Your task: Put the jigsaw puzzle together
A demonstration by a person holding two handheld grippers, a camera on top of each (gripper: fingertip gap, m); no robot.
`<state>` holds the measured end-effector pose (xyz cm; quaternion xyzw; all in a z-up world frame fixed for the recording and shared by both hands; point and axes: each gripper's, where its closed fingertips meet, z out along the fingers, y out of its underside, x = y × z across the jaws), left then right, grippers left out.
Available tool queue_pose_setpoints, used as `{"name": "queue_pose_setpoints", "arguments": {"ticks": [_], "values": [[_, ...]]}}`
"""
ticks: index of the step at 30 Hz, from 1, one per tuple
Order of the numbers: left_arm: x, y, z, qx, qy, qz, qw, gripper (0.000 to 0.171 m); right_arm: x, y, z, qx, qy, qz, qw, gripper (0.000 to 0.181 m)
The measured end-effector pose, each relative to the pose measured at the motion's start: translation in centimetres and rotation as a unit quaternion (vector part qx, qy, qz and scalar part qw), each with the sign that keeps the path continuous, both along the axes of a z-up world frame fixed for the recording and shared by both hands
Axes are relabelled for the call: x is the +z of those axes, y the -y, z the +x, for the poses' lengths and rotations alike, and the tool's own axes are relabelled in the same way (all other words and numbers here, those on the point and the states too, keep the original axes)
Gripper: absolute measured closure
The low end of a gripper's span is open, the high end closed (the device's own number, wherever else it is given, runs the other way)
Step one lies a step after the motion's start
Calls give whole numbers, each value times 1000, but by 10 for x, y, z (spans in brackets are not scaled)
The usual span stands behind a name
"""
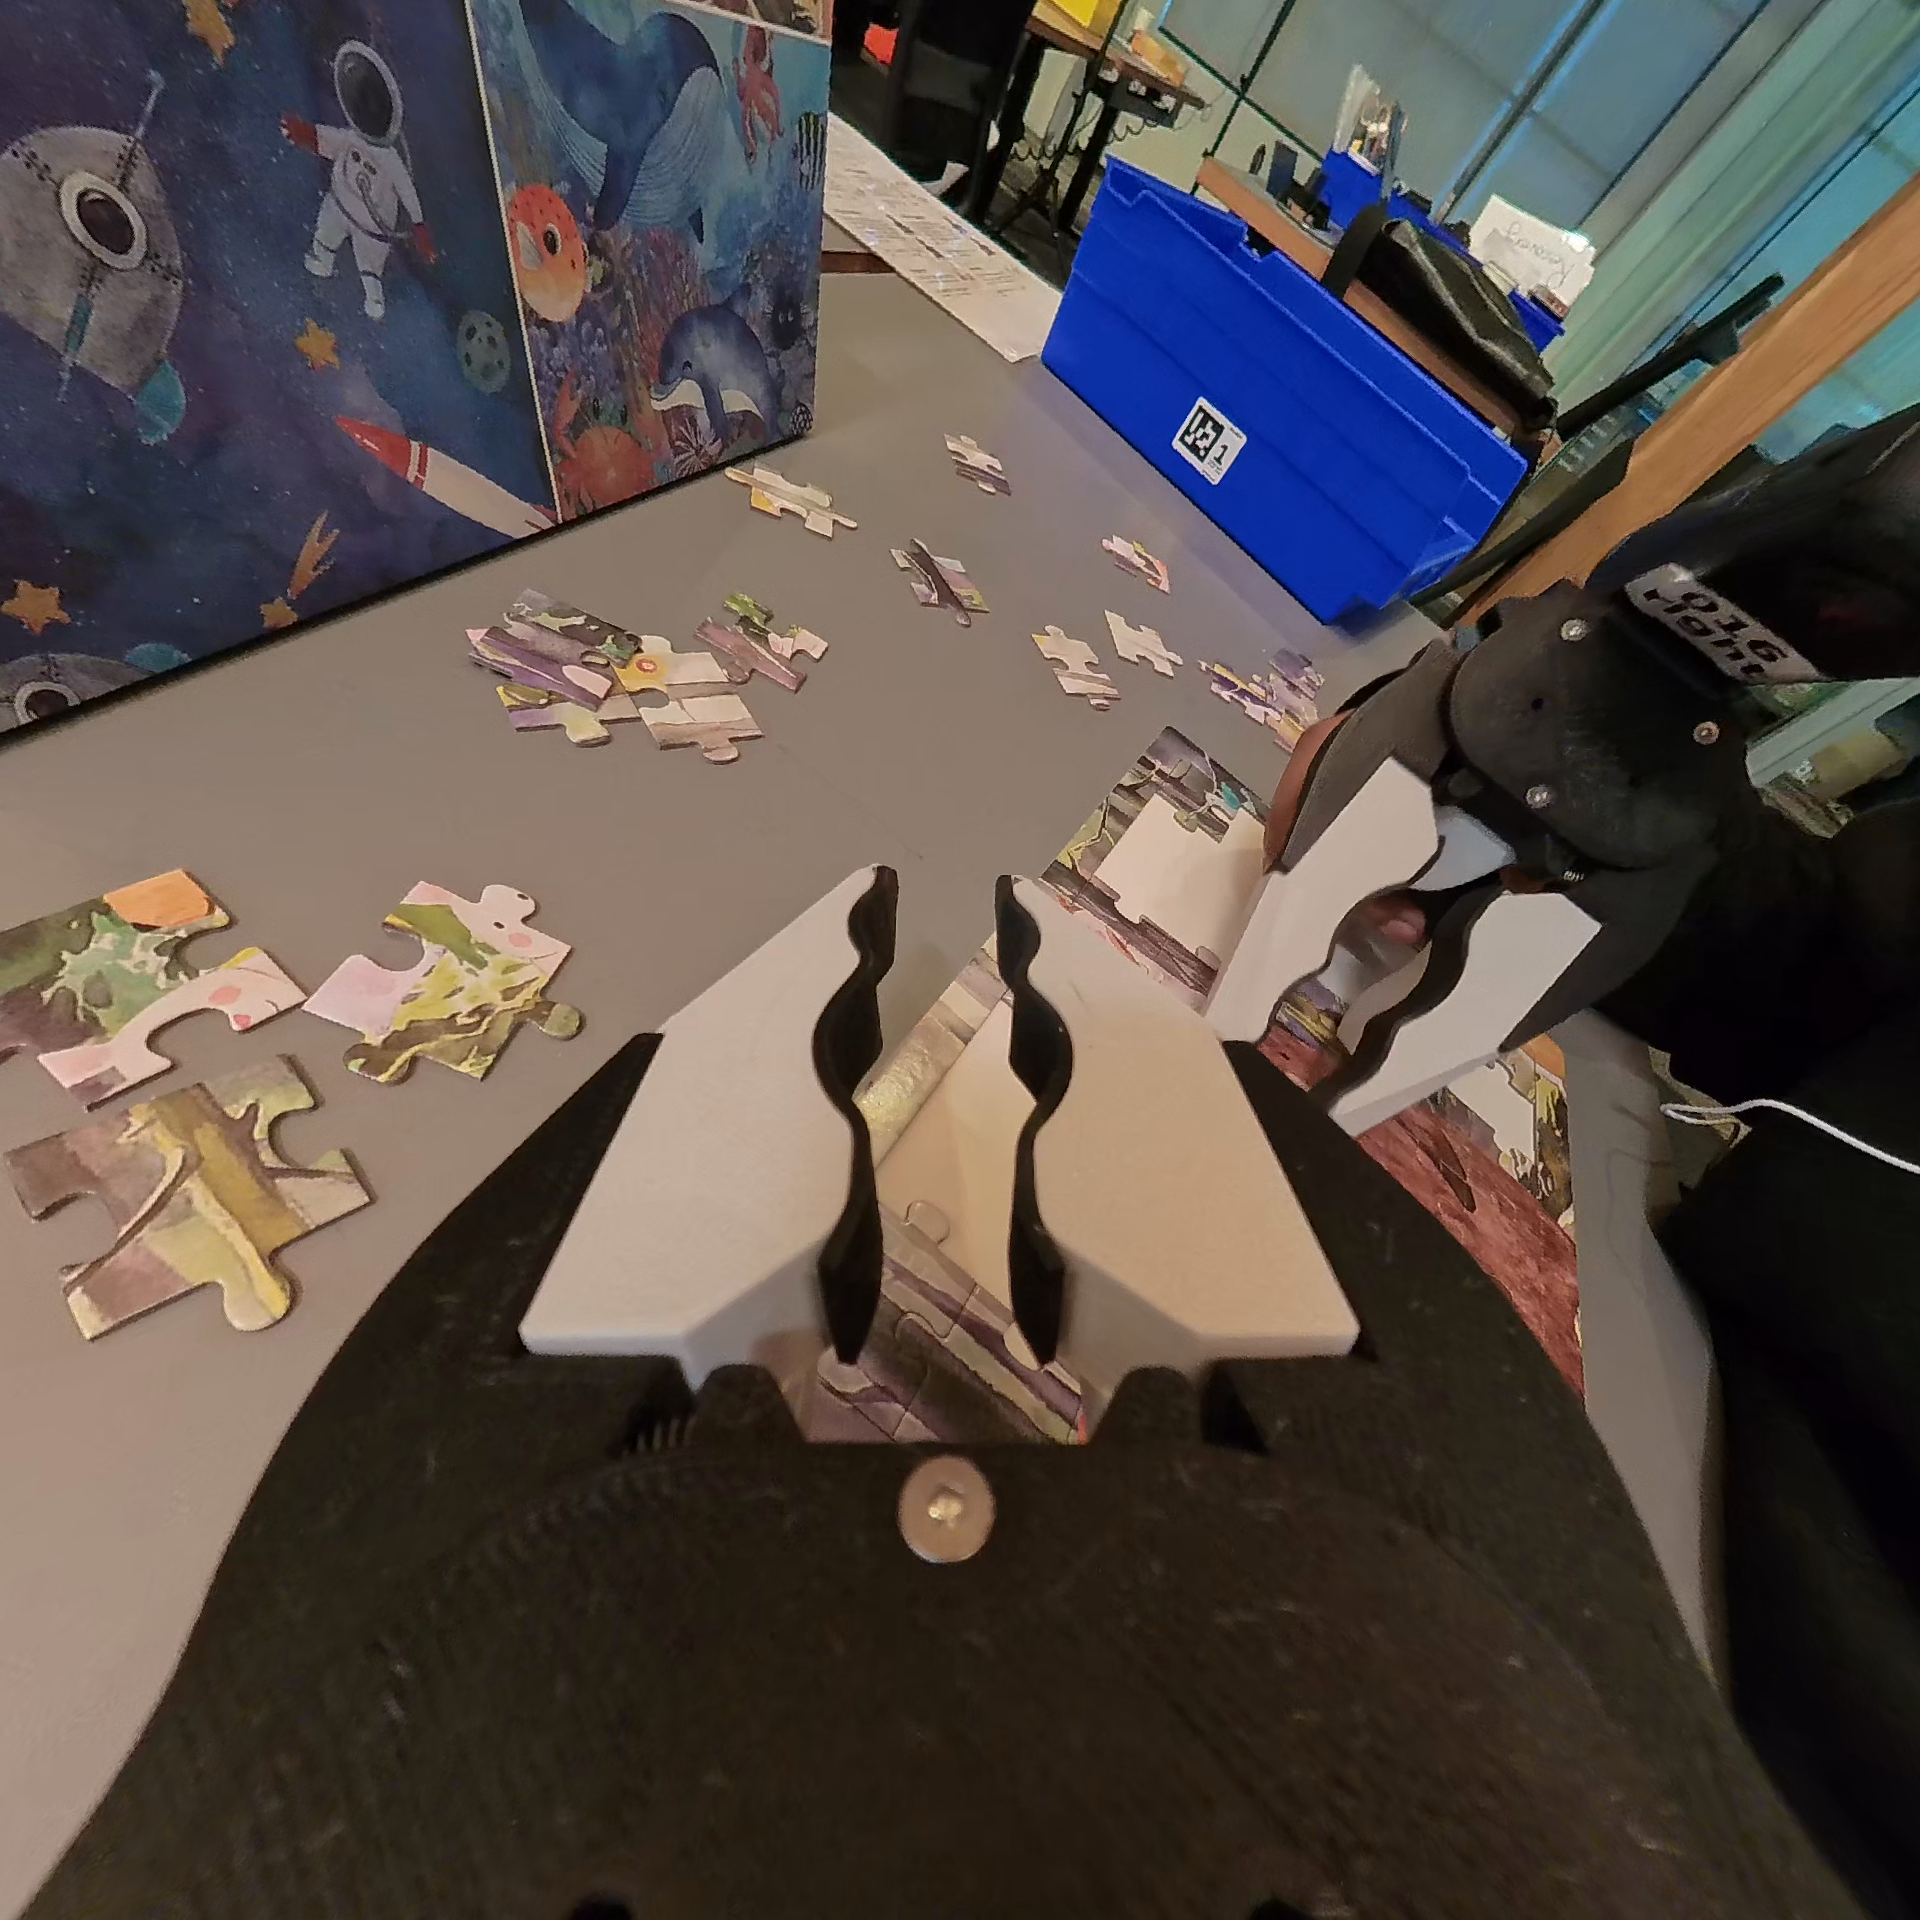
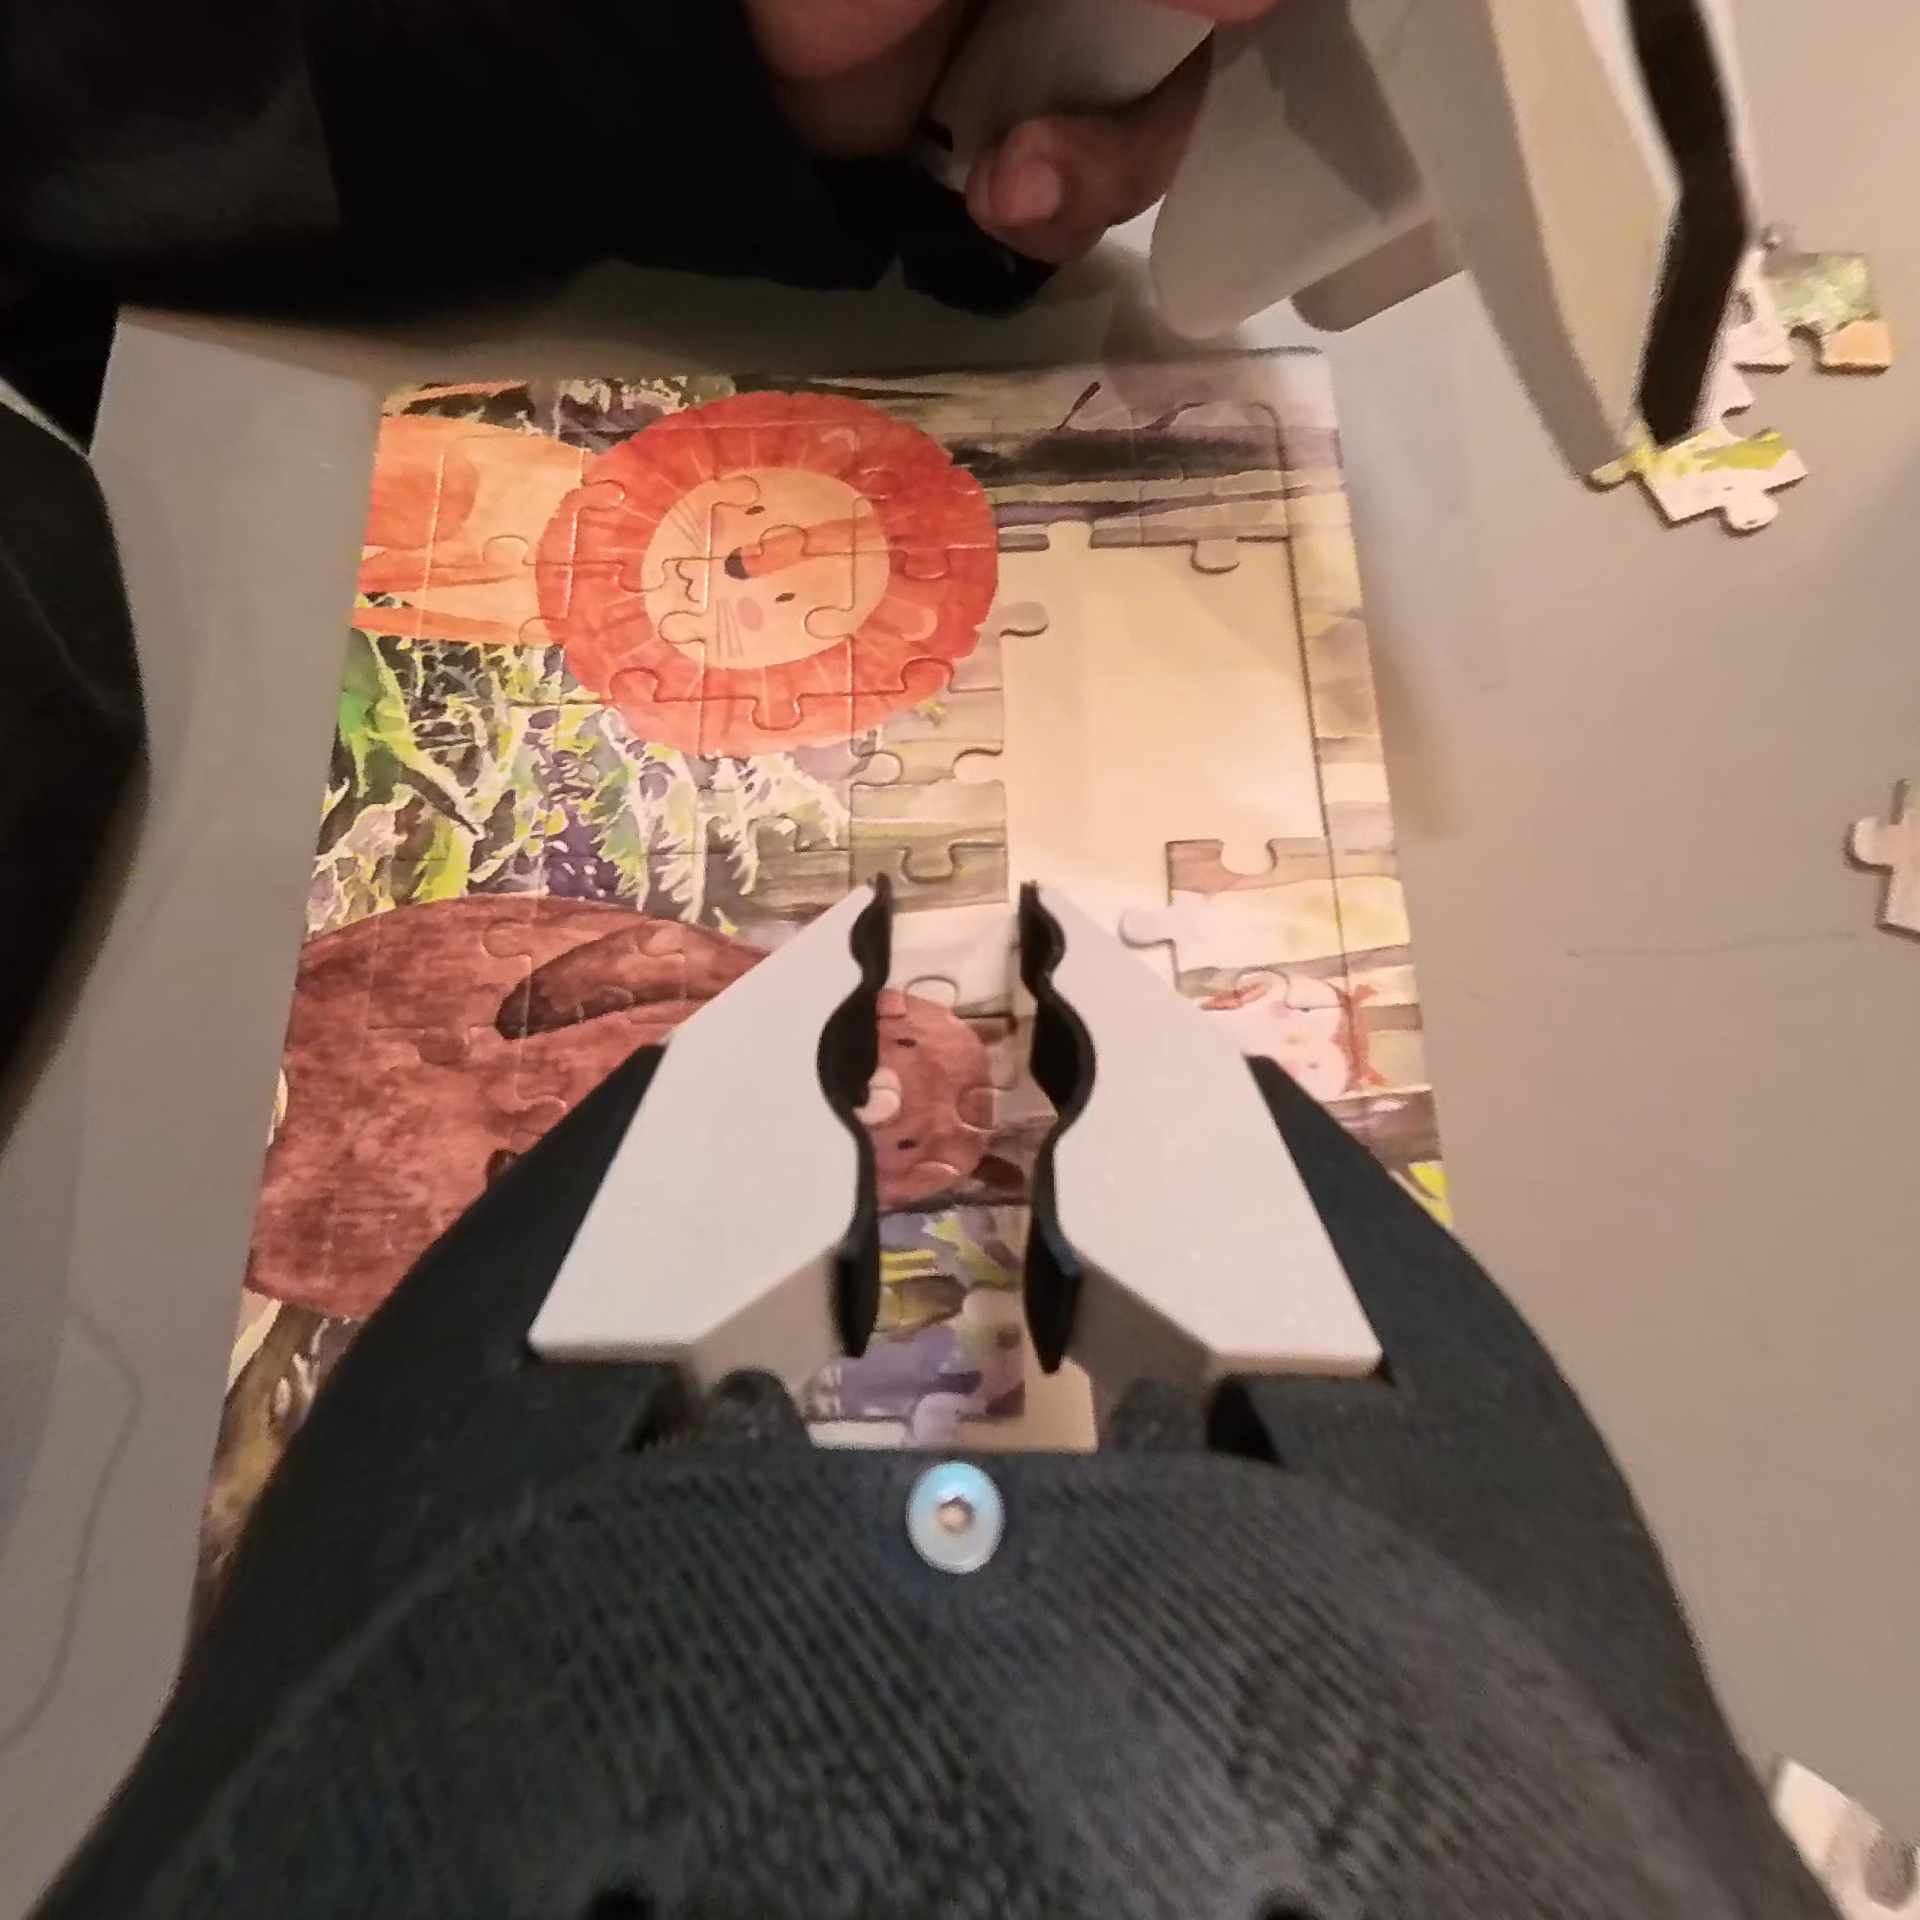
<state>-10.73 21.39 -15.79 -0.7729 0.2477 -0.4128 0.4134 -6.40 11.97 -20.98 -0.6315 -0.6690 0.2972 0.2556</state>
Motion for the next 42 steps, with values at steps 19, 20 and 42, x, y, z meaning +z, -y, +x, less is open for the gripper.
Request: {"name": "queue_pose_setpoints", "arguments": {"ticks": [19, 20, 42], "values": [[0, 0, 0, 0, 0, 0, 1000, 155, 15, -12, 10, -14, -21, -9, 1000, 166], [0, 0, 0, -1, 0, 0, 1000, 155, 14, -9, 10, -6, -20, -19, 1000, 169], [0, 1, 1, -1, -3, 3, 1000, 155, 9, -19, 18, -19, 9, -7, 1000, 181]]}}
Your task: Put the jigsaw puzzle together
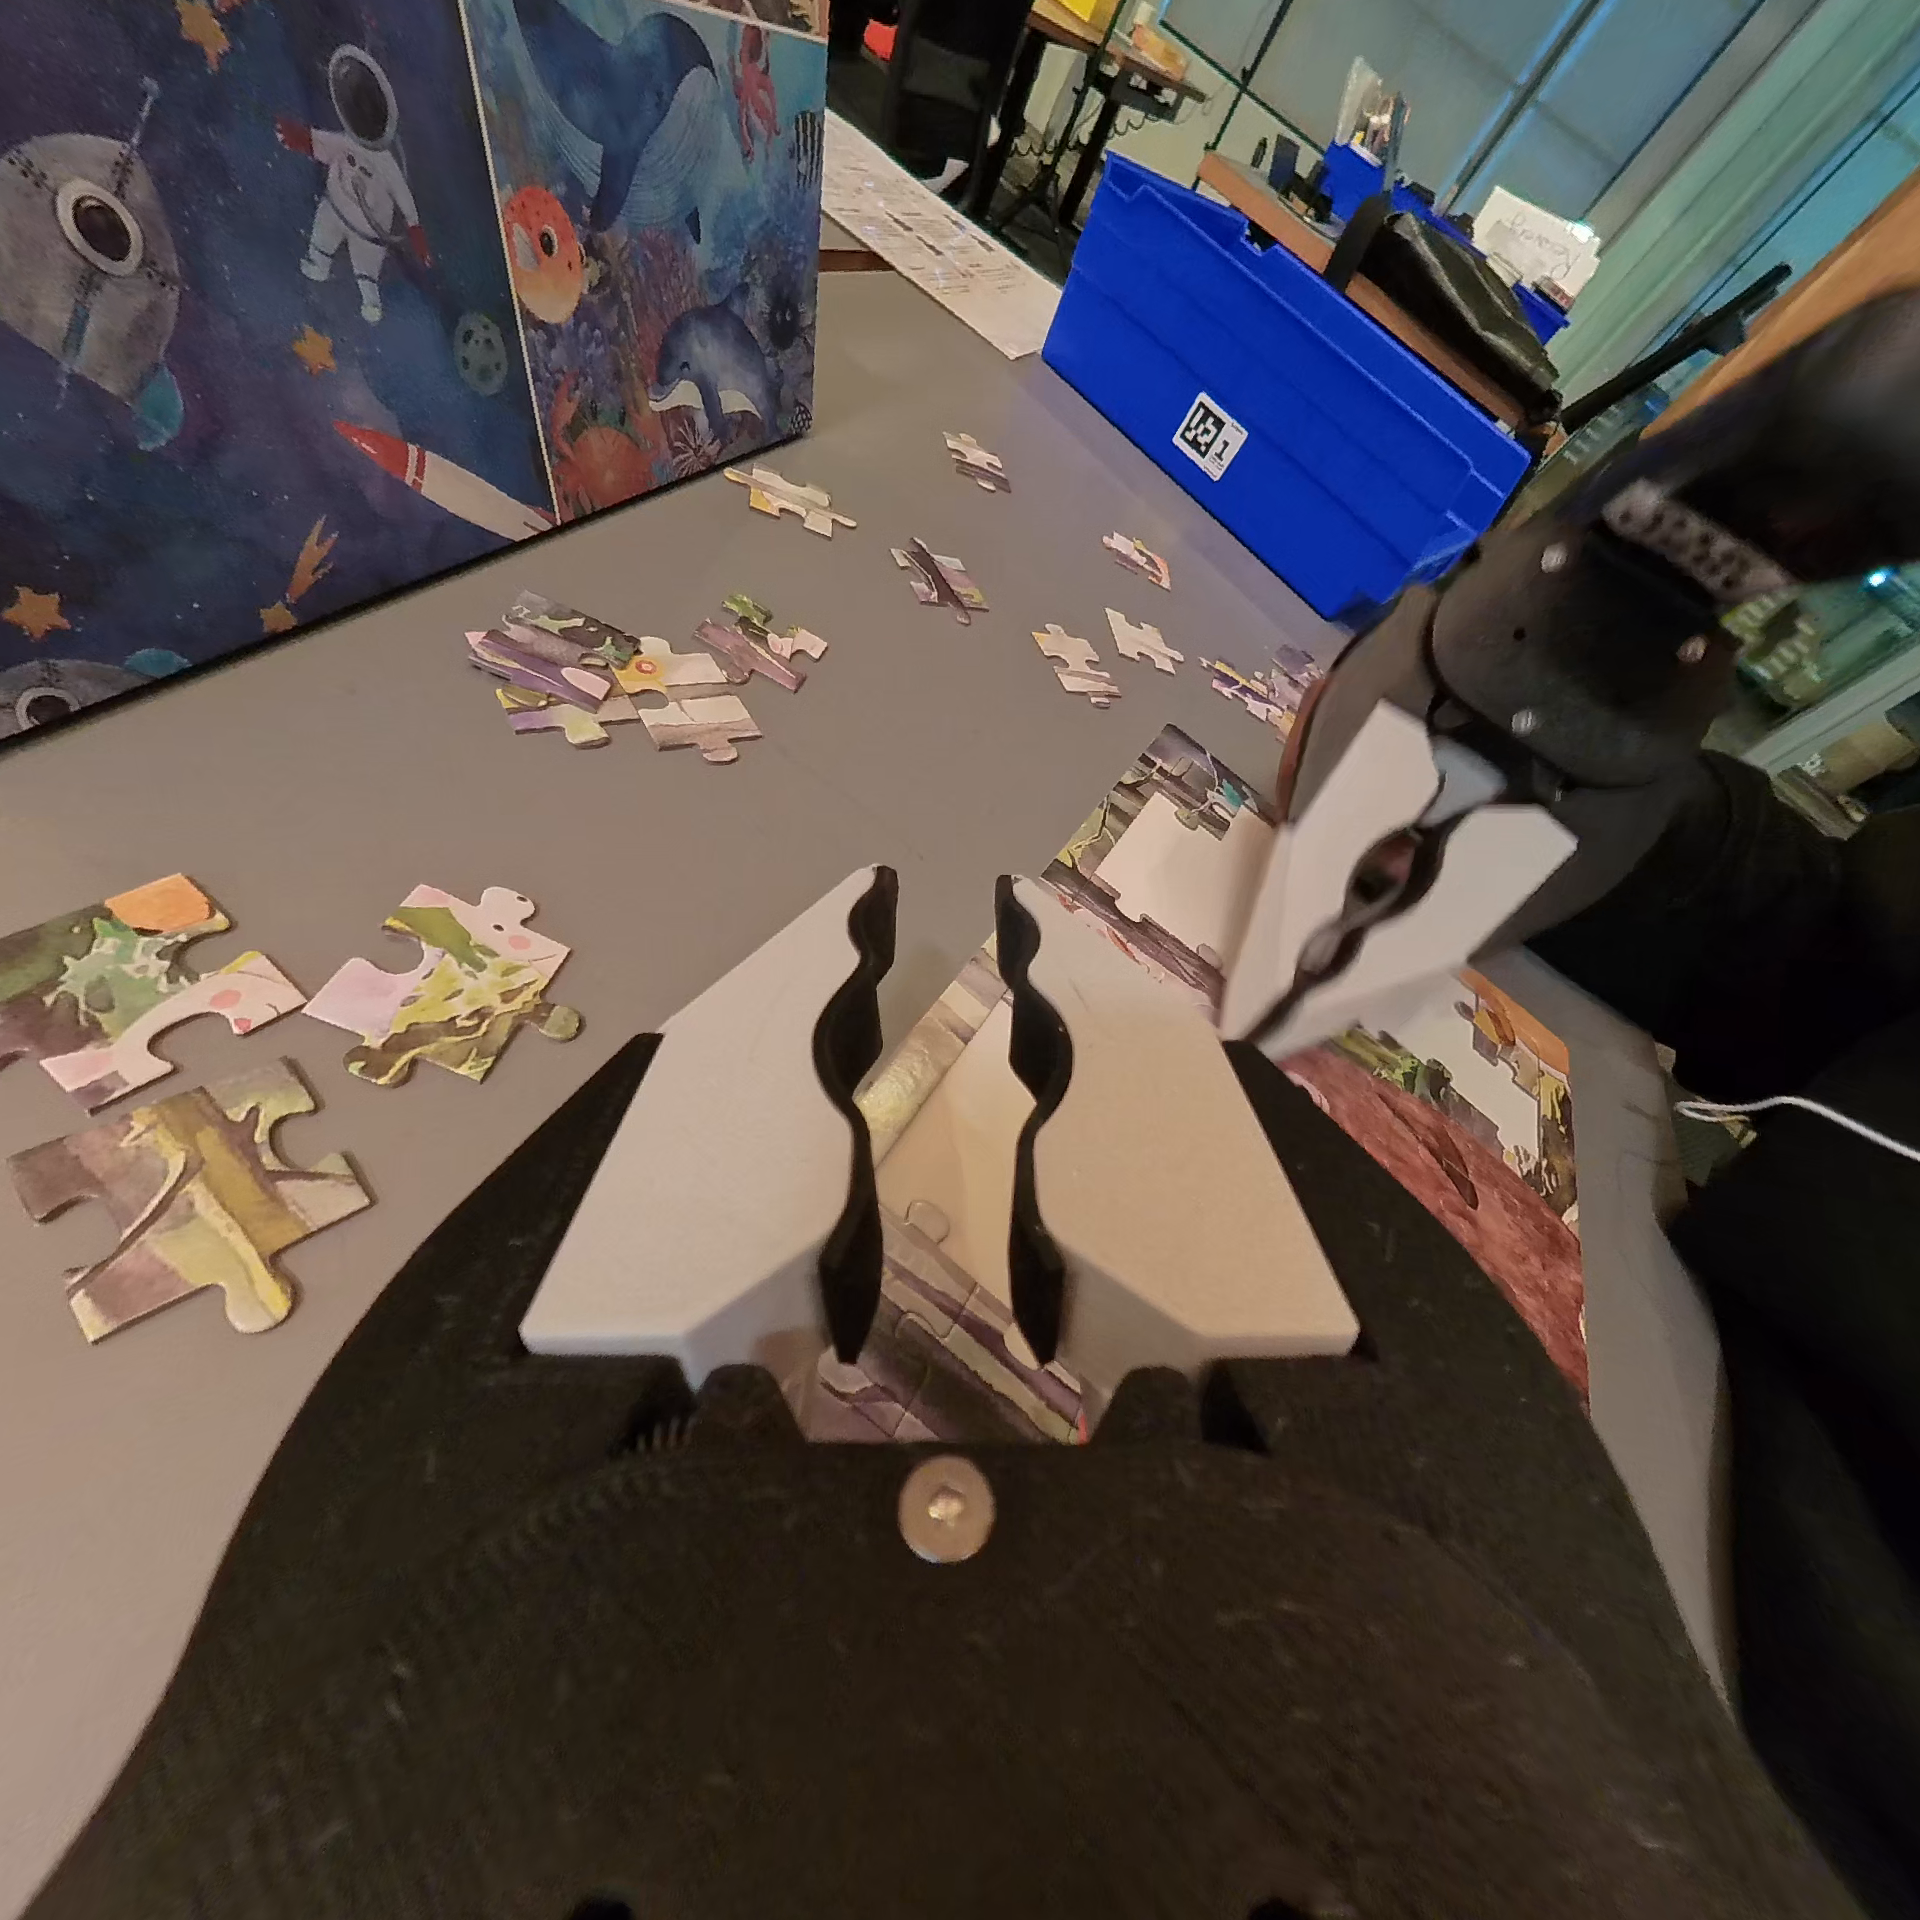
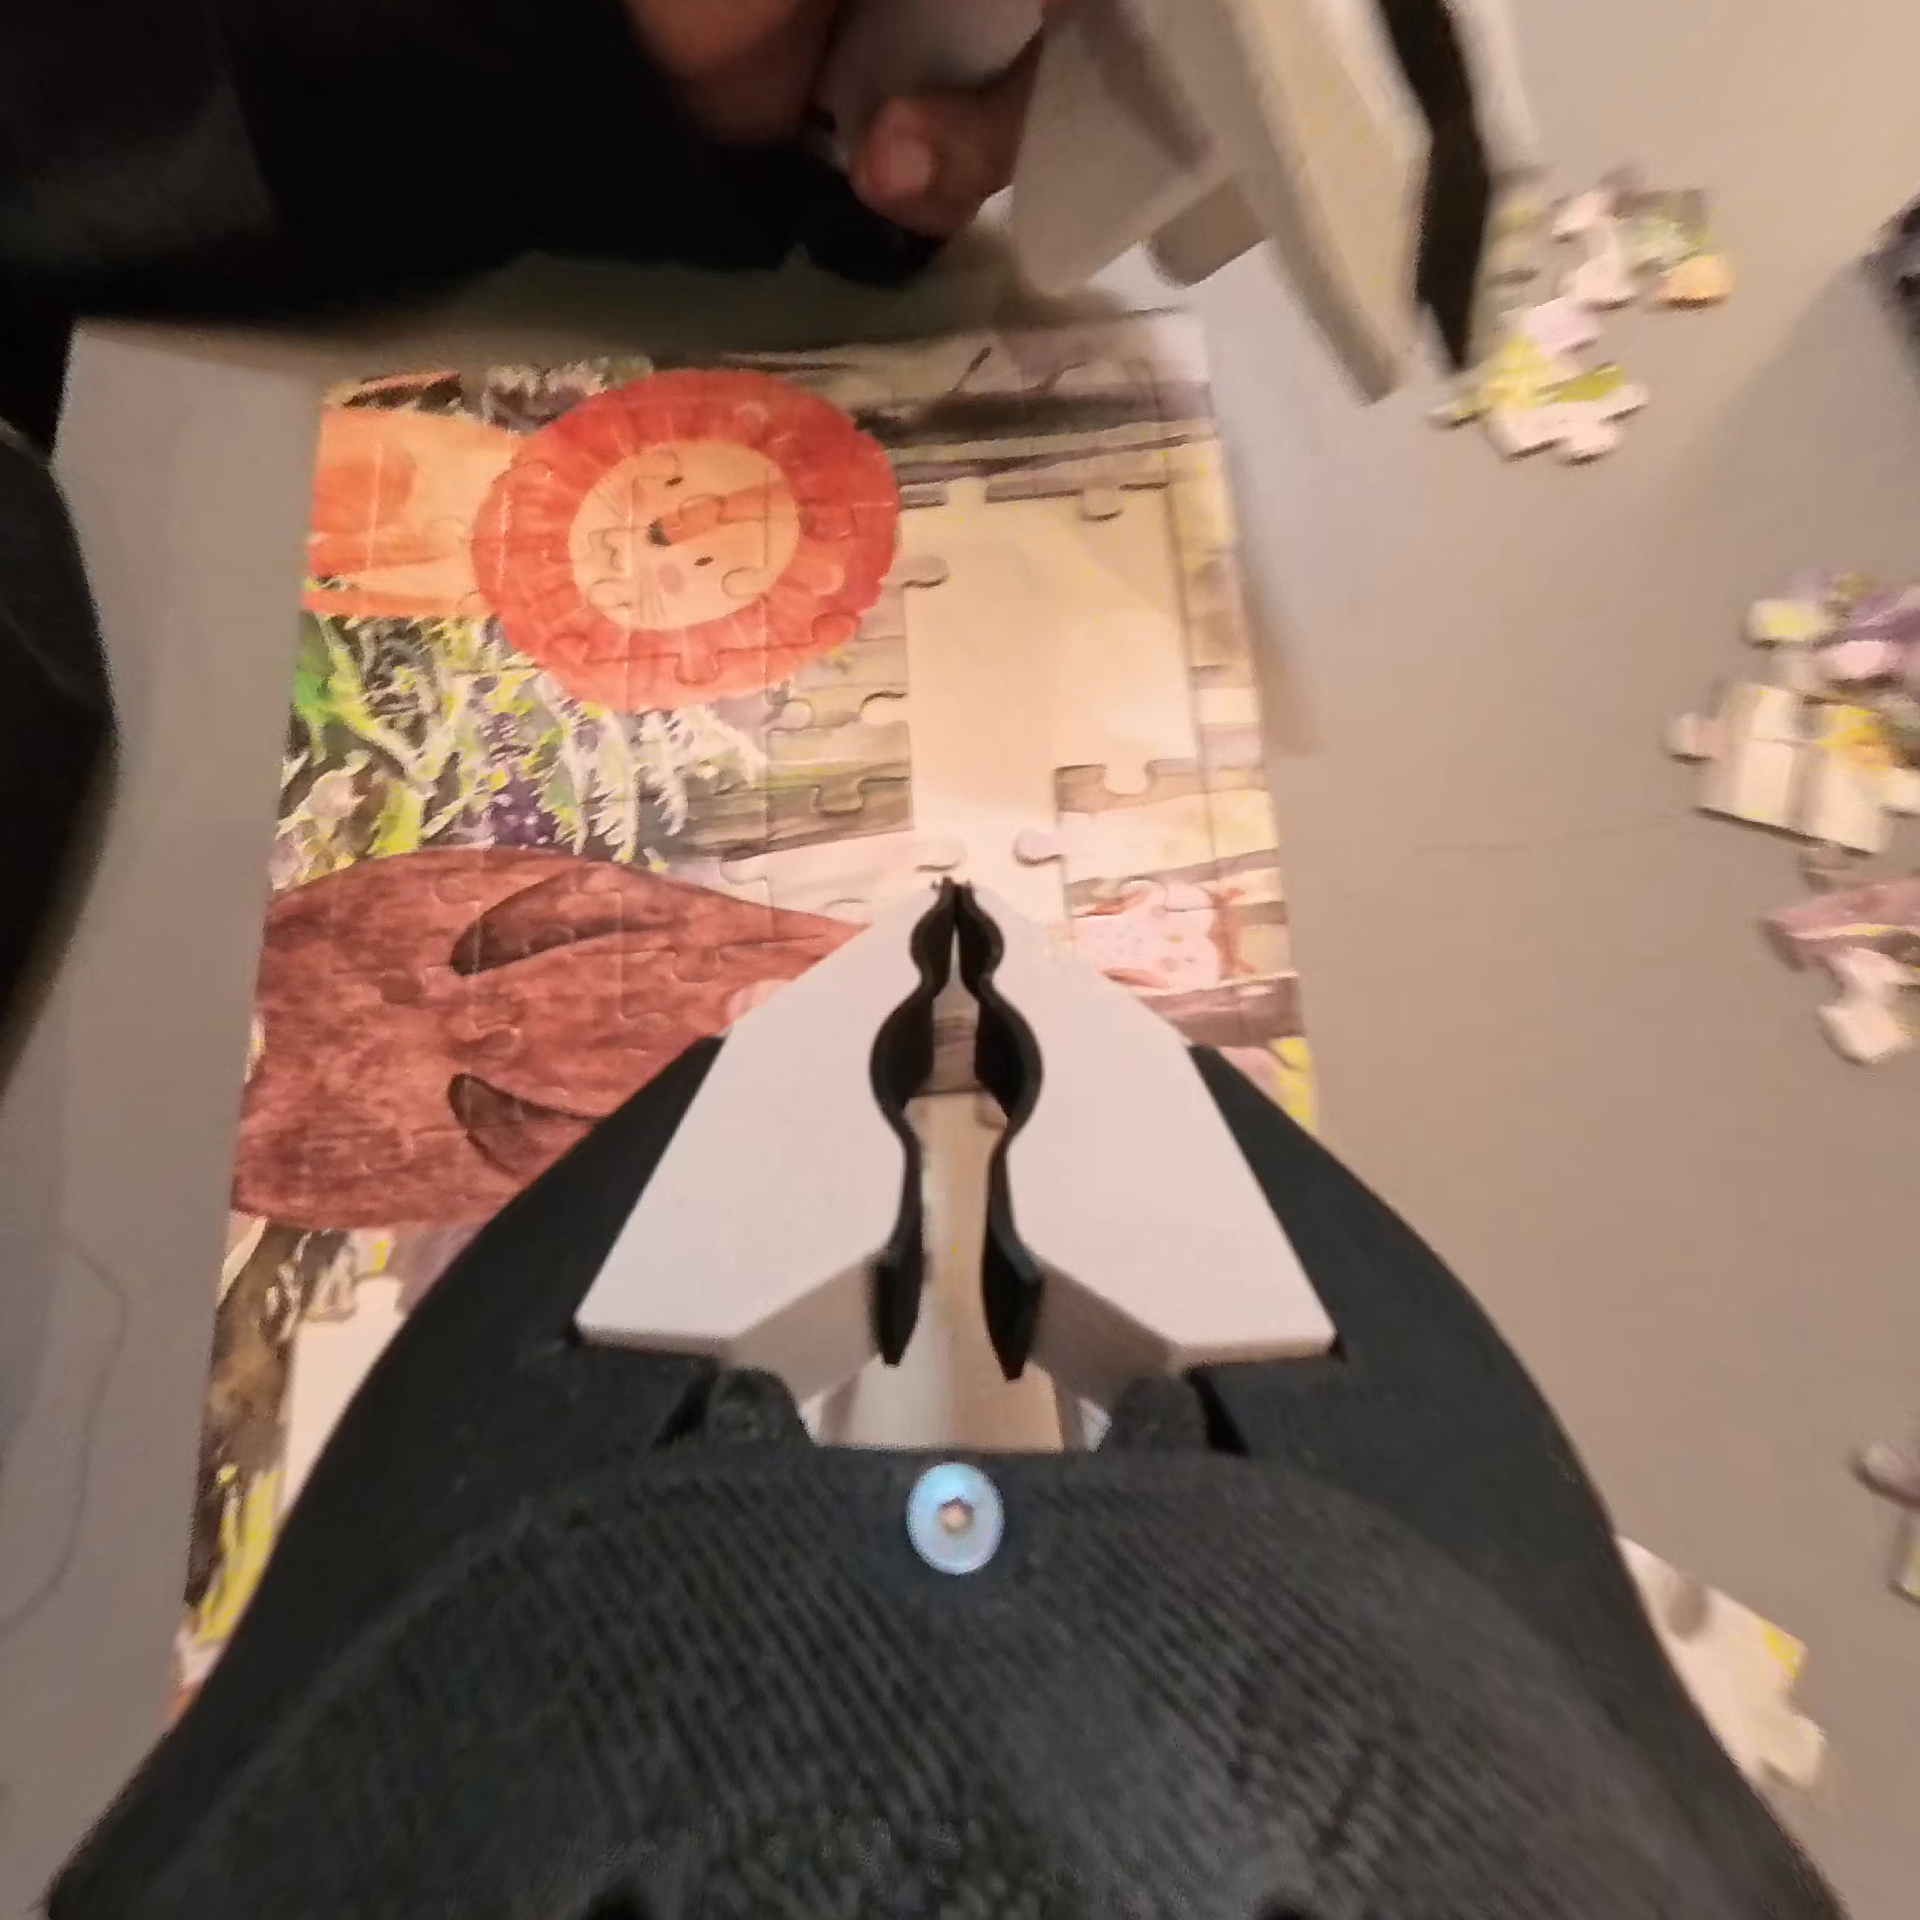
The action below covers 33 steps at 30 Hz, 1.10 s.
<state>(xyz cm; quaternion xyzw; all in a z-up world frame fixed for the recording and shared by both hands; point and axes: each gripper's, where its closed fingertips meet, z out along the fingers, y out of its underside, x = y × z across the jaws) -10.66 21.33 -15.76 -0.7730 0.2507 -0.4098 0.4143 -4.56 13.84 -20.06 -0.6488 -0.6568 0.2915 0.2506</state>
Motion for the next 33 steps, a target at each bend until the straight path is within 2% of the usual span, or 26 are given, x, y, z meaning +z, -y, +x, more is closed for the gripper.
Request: {"name": "queue_pose_setpoints", "arguments": {"ticks": [5, 11, 19, 23, 28, 33], "values": [[1, 0, 0, 1, -7, 8, 1000, 155, 39, -57, 22, -114, -90, 46, 988, 181], [1, -1, -2, 1, -15, 16, 1000, 155, 61, -124, 79, -239, -157, 58, 956, 181], [14, -1, -8, -4, -34, 70, 997, 155, 74, -166, 139, -317, -227, 51, 919, 177], [19, -5, -16, 13, -49, 94, 994, 156, 92, -168, 150, -321, -271, 62, 906, 172], [20, -10, -27, 33, -60, 110, 992, 159, 115, -134, 133, -221, -330, 72, 915, 157], [23, -12, -33, 42, -35, 113, 992, 162, 111, -120, 122, -199, -334, 70, 918, 157]]}}
